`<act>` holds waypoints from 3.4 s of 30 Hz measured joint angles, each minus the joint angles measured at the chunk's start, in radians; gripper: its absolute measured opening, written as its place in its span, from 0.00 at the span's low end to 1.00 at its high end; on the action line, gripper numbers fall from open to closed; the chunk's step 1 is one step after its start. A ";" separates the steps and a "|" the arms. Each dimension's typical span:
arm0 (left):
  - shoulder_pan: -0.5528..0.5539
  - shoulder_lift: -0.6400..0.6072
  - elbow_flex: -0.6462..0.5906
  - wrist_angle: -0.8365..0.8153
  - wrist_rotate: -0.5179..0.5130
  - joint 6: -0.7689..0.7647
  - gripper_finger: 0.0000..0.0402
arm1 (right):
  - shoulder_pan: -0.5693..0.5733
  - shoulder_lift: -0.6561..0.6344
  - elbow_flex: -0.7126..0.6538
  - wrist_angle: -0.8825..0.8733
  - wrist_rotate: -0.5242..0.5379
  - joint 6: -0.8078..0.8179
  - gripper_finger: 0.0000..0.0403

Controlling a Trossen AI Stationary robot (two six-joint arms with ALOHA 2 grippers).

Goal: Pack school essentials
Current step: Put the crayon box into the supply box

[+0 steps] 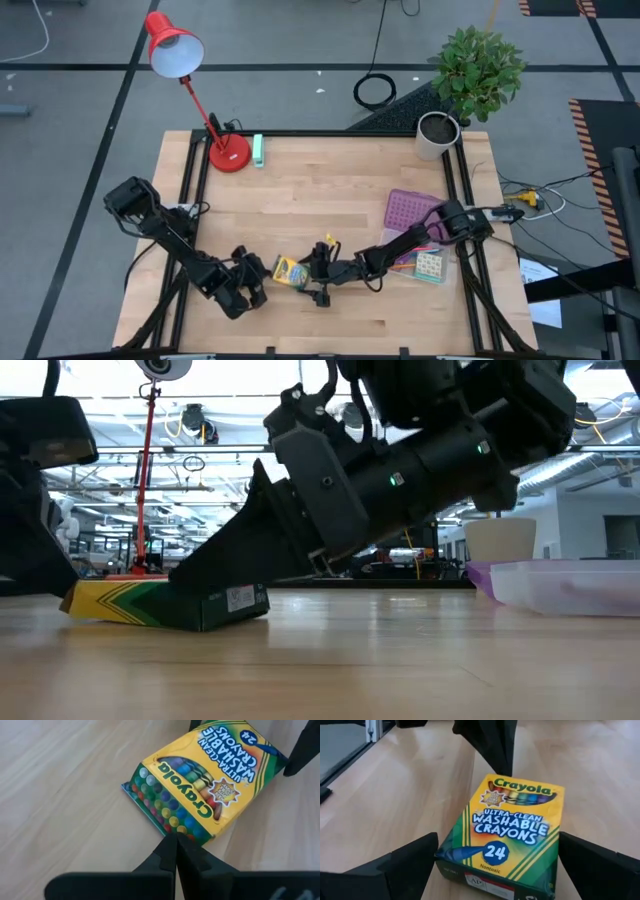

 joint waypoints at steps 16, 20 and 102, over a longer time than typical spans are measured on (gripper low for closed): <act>0.018 0.000 0.000 0.122 0.019 0.027 0.01 | 0.003 0.017 0.000 -0.005 0.028 0.015 0.86; 0.033 0.000 0.000 0.159 0.025 0.027 0.01 | 0.003 0.017 0.000 -0.002 0.028 0.019 0.81; 0.063 -0.078 0.001 0.133 -0.205 0.149 0.01 | 0.114 -1.516 -0.702 -1.056 -0.075 0.218 0.79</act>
